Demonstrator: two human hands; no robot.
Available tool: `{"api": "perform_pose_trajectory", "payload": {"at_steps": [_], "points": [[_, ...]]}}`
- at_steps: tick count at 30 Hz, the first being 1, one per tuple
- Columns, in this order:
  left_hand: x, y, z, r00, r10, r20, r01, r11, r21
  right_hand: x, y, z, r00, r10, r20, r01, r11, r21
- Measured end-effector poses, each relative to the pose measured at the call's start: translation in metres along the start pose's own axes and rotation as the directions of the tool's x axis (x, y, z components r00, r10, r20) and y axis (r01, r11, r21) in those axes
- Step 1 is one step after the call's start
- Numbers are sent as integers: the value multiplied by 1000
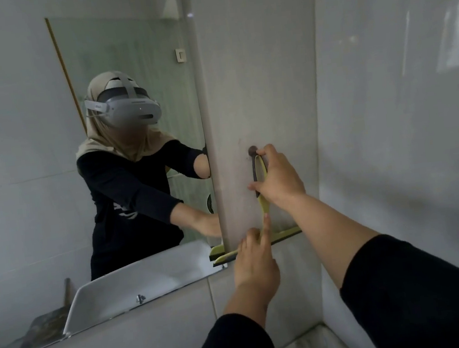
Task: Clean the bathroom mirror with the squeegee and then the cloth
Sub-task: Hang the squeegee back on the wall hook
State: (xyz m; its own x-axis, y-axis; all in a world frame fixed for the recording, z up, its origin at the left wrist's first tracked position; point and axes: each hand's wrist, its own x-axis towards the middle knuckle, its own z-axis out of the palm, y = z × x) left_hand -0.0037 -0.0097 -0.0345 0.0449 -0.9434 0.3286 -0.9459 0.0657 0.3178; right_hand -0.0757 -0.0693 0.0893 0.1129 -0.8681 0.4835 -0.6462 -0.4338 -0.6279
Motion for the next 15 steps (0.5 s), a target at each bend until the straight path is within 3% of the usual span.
{"api": "perform_pose_trajectory", "payload": {"at_steps": [3,7,10,15], "points": [[-11,-2,-17,1000,8,-3,-8,1000,-3,-14,-4,-6,998,18,52,-12,992,-122],[-28,-16,-52,997,50,-55,-50,999,-2,-41,-32,-8,994,-82,67,97,959,-267],[-45,-35,-86,997,37,-61,-37,999,5,-59,-66,-5,960,-139,243,206,937,-280],[-94,-85,-150,986,-147,76,143,988,49,-91,-130,9,842,-202,500,339,920,-198]]}}
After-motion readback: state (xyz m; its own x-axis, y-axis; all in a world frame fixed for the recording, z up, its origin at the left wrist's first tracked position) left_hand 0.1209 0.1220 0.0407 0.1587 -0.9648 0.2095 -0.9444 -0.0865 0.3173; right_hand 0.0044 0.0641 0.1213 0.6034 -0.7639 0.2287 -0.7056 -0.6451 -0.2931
